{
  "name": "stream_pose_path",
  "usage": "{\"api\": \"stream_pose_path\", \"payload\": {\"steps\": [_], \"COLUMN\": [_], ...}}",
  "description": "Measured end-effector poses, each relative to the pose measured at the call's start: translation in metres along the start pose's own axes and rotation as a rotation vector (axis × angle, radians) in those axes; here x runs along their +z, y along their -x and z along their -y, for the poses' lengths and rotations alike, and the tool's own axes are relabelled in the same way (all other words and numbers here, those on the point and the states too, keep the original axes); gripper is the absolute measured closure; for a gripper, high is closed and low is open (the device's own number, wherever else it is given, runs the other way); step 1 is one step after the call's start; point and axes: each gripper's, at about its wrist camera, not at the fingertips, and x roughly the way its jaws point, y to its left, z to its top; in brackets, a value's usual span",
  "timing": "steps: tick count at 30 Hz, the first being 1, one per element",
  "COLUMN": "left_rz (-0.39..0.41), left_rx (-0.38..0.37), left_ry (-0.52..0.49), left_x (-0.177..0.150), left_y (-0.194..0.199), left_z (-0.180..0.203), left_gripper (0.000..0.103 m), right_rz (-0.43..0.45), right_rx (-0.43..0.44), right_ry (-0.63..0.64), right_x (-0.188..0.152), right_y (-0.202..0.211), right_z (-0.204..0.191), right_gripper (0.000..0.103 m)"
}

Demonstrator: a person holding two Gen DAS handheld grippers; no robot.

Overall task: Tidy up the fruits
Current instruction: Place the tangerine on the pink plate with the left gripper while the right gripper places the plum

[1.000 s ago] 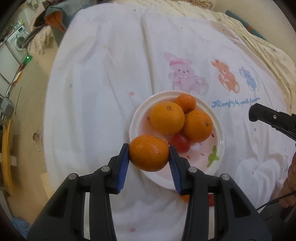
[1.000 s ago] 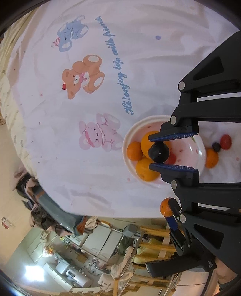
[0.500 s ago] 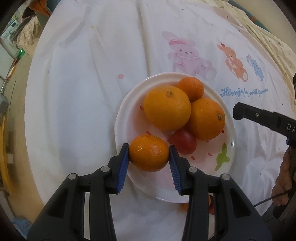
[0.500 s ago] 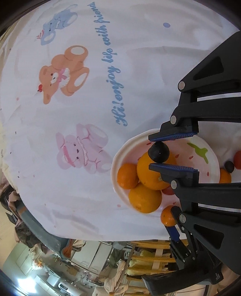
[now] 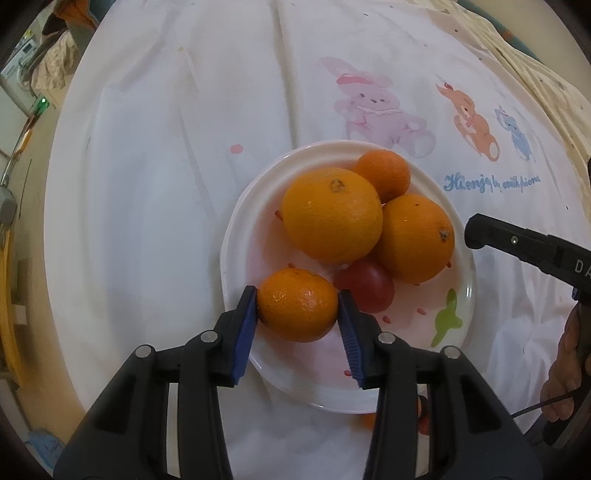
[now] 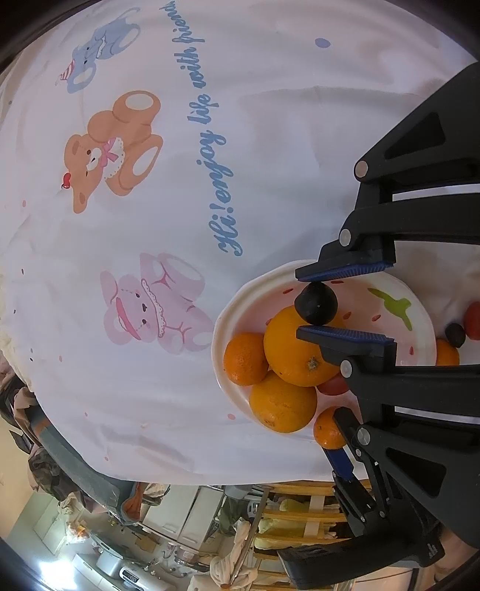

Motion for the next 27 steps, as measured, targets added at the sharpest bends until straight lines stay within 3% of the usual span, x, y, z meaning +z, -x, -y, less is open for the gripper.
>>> {"api": "stream_pose_path", "payload": {"steps": [15,17,19,21,23,27], "left_rz": [-0.027,-0.033,-0.009,0.028,0.035,0.043], "left_rx": [-0.007,-0.018,-0.031,-0.004,-0.005,-0.004], "left_ry": [-0.021,-0.028,-0.036,-0.055,-0.068,-0.060], "left_x": [0.001,0.000,0.000,0.000,0.001,0.002], "left_y": [-0.003,-0.003,0.001,0.008,0.010,0.012], "left_z": [0.002,0.003,0.007,0.011,0.013,0.011], "left_gripper": [0.063,0.053,0.026,0.019,0.019,0.019], "right_rz": [0.019,0.022,0.018,0.012,0.017,0.040], "right_rx": [0.004,0.001,0.005,0.002,0.008,0.019], "right_ry": [-0.006,-0.004,-0.005,-0.005,-0.010,-0.003], "right_x": [-0.001,0.000,0.000,0.000,0.001,0.001], "right_y": [0.001,0.002,0.002,0.001,0.003,0.008], "right_z": [0.001,0.001,0.001,0.001,0.001,-0.002], "right_gripper": [0.075,0.075,0.075,0.068,0.034,0.033]}}
